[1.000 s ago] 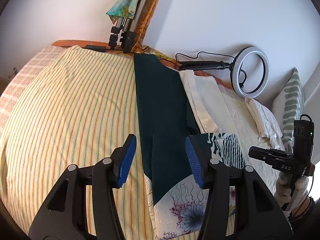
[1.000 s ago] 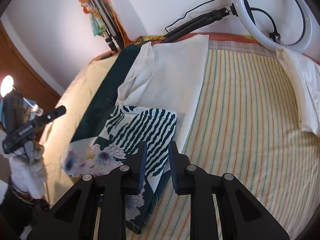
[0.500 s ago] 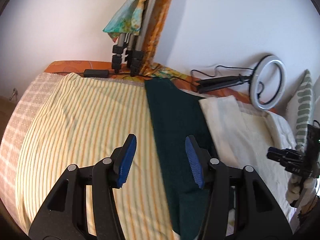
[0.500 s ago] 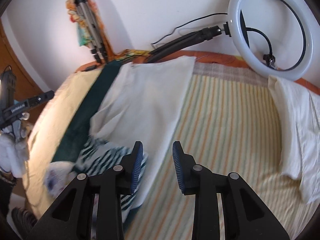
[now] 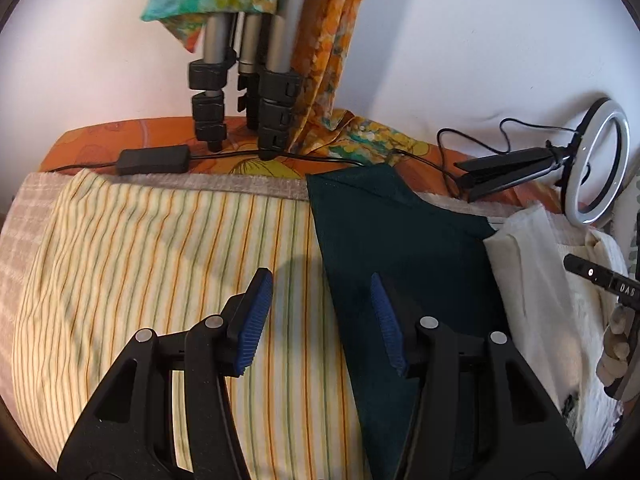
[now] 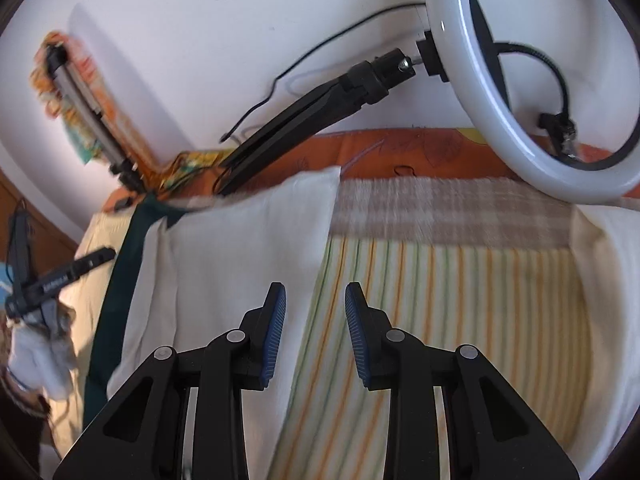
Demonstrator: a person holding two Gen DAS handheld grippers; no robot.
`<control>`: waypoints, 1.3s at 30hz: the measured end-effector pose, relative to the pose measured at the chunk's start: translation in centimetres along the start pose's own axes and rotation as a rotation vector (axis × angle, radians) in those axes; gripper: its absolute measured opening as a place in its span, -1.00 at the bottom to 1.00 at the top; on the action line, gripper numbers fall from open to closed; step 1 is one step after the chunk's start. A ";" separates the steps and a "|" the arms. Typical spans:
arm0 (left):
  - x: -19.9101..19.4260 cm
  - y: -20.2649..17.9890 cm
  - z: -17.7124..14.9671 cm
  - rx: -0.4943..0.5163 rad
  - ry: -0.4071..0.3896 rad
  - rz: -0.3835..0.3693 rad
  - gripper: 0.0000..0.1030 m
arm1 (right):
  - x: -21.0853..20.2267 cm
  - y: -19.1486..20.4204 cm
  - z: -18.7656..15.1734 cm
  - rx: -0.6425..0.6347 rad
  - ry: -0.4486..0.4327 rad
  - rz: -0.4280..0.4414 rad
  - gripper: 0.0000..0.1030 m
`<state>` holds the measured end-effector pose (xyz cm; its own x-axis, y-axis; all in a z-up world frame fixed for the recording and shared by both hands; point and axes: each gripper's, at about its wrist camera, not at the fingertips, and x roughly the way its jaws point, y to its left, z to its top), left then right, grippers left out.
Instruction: Fold small clothes
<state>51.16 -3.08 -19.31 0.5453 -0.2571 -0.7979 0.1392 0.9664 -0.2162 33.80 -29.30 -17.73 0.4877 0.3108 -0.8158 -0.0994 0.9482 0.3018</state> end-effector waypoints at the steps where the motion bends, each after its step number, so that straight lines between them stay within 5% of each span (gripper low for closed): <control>1: 0.5 -0.1 0.3 0.008 0.004 0.005 -0.01 | 0.6 -0.2 0.4 0.014 -0.003 0.004 -0.43; 11: 3.4 -1.2 3.5 0.050 -0.009 0.028 -0.01 | 4.0 -0.6 3.0 0.097 -0.004 0.124 -0.43; 15: 4.0 -1.9 3.8 0.080 -0.020 0.025 -0.87 | 4.8 0.5 3.7 0.072 -0.009 0.118 -0.42; 16: 4.0 -2.0 3.8 0.084 -0.022 0.021 -0.93 | 5.0 0.7 3.8 0.071 -0.011 0.115 -0.49; 17: 3.9 -2.2 3.8 0.091 -0.025 0.024 -0.95 | 5.1 0.9 3.9 0.069 -0.008 0.123 -0.83; 18: 3.8 -2.3 3.8 0.097 -0.029 0.031 -0.97 | 5.4 1.0 4.0 0.066 0.000 0.127 -0.95; 29: -1.6 -3.4 2.8 0.095 -0.121 -0.018 -0.98 | 0.6 4.0 3.9 -0.027 -0.122 0.143 -0.97; 39: -9.6 -5.3 -0.3 0.129 -0.195 -0.028 -0.98 | -6.5 6.4 0.8 -0.089 -0.144 0.167 -0.97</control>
<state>44.98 -5.75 -10.69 0.6873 -0.2901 -0.6659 0.2543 0.9549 -0.1534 30.65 -25.29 -10.08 0.5765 0.4568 -0.6775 -0.2619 0.8887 0.3763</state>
